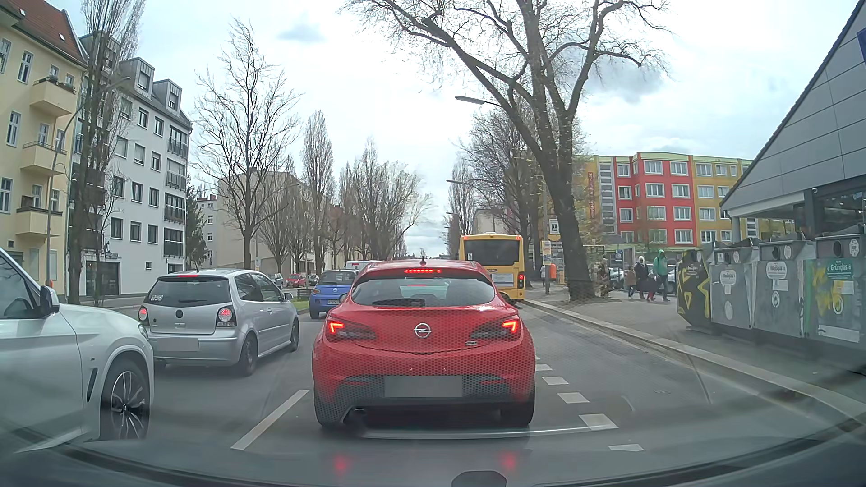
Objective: Follow the waypoints while adhering to traffic rules and regulations
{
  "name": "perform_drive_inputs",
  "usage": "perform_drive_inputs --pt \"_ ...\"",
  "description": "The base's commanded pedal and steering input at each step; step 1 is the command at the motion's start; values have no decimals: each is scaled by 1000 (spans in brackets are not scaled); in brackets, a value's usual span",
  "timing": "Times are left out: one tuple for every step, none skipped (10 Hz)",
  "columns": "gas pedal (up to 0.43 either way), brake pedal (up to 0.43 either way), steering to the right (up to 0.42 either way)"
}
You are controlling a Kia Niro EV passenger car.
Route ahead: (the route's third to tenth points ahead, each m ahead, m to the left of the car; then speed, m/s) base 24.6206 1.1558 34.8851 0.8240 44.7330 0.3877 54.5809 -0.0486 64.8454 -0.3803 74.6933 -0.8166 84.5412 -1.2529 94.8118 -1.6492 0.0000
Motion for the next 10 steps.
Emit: perform_drive_inputs --pt "0 317 -9" --pt "0 317 -9" --pt "0 317 -10" --pt "0 317 -9" --pt "0 317 -9" --pt "0 317 -9" --pt "0 317 -9" --pt "0 317 -9" --pt "0 317 -9" --pt "0 317 -9"
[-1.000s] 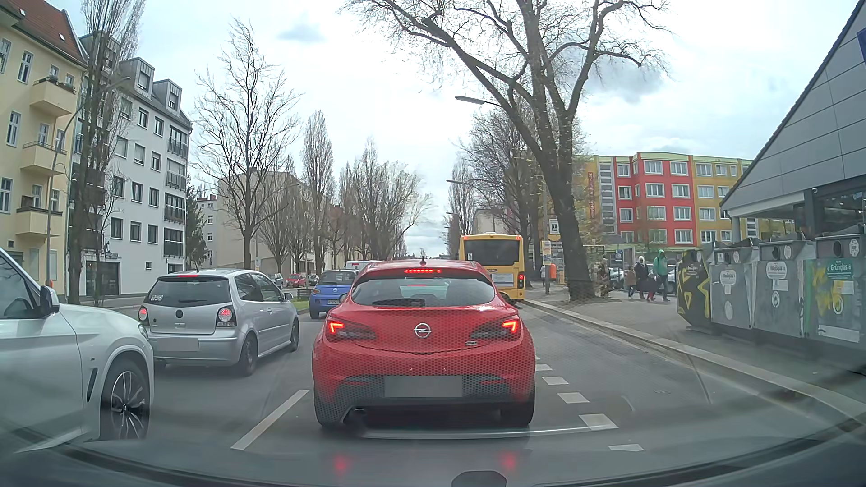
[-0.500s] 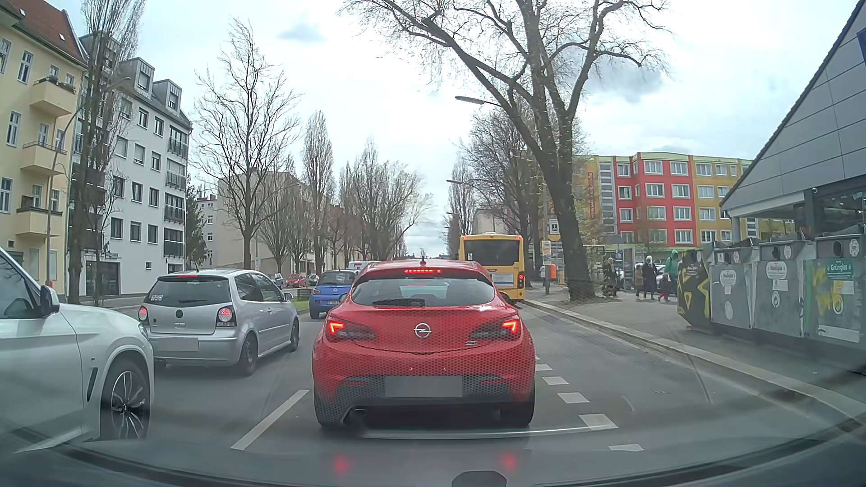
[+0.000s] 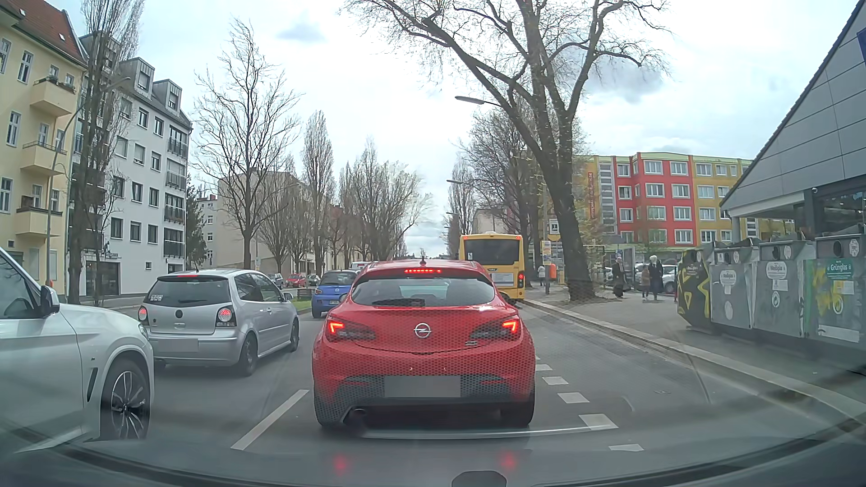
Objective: Follow the waypoints while adhering to traffic rules and regulations
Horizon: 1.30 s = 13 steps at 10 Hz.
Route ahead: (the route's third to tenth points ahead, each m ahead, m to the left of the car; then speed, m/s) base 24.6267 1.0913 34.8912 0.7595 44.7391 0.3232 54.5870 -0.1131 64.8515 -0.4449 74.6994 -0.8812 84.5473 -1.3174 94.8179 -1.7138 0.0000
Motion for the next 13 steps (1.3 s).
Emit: perform_drive_inputs --pt "0 317 -10" --pt "0 317 -9" --pt "0 317 -10" --pt "0 317 -9" --pt "0 317 -9" --pt "0 317 -9" --pt "0 317 -10" --pt "0 317 -10" --pt "0 317 -9" --pt "0 323 -9" --pt "0 317 -10" --pt "0 317 -9" --pt "0 323 -9"
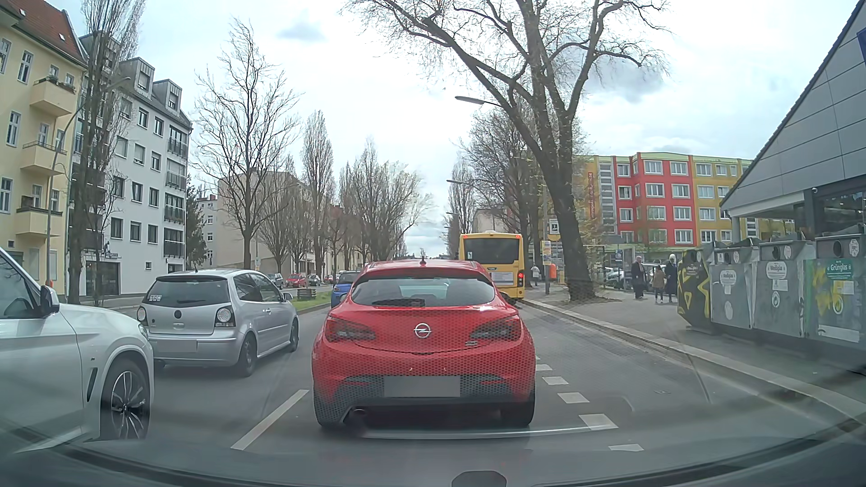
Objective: Follow the waypoints while adhering to traffic rules and regulations
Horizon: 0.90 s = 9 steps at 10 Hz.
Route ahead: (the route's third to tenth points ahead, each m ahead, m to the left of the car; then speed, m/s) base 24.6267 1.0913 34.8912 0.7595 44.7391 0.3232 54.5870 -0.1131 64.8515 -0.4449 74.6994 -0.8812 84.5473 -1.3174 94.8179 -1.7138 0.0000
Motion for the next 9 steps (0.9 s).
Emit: perform_drive_inputs --pt "0 323 -9" --pt "0 323 -9" --pt "0 323 -10" --pt "0 323 -9" --pt "0 323 -9" --pt "0 323 -9" --pt "0 323 -10" --pt "0 323 -9" --pt "0 323 -9"
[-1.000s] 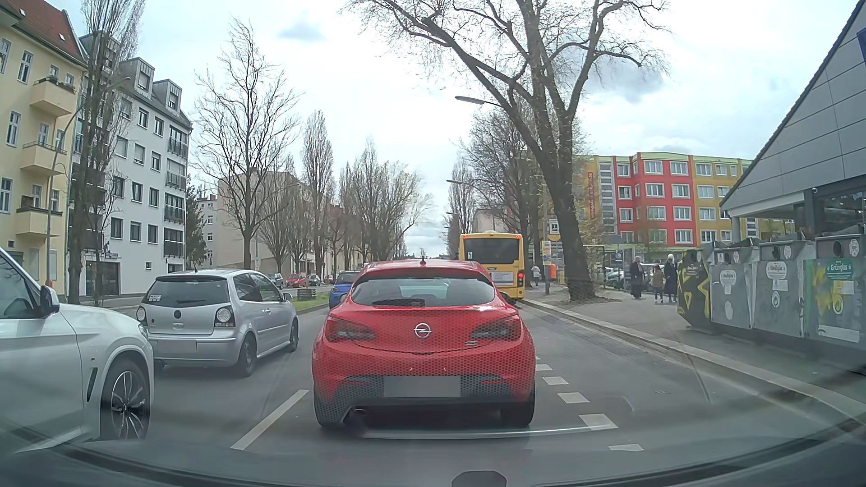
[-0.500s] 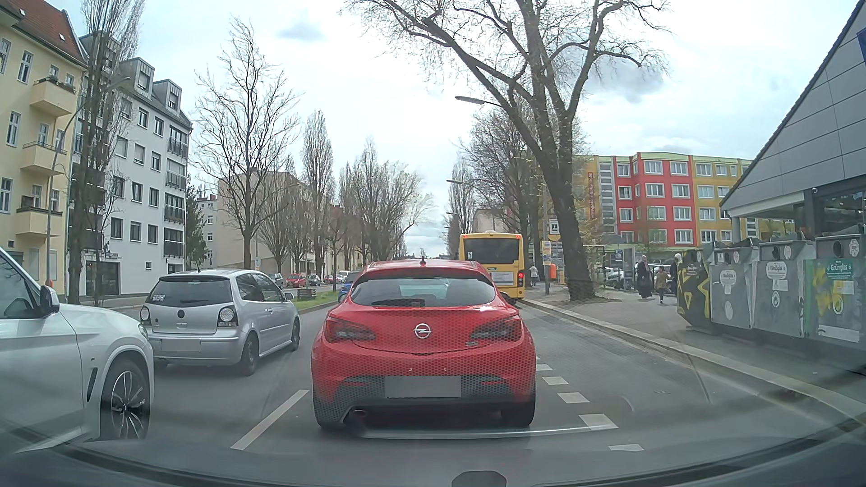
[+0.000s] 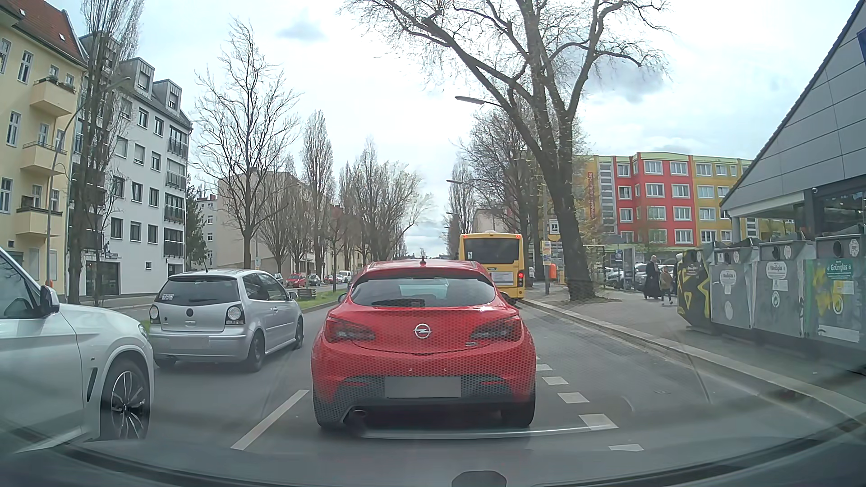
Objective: Follow the waypoints while adhering to traffic rules and regulations
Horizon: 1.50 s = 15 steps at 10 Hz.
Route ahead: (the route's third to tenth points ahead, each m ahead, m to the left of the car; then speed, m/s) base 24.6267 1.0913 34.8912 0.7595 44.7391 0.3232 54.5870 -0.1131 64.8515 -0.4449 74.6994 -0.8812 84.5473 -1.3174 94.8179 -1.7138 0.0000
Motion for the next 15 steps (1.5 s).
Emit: perform_drive_inputs --pt "0 329 -9" --pt "0 329 -10" --pt "0 329 -9" --pt "0 329 -10" --pt "0 329 -9" --pt "0 329 -10" --pt "0 329 -9" --pt "0 329 -10" --pt "0 329 -9" --pt "0 329 -9" --pt "0 329 -9" --pt "0 268 -9" --pt "0 159 -9" --pt "0 24 -9" --pt "0 6 -9"
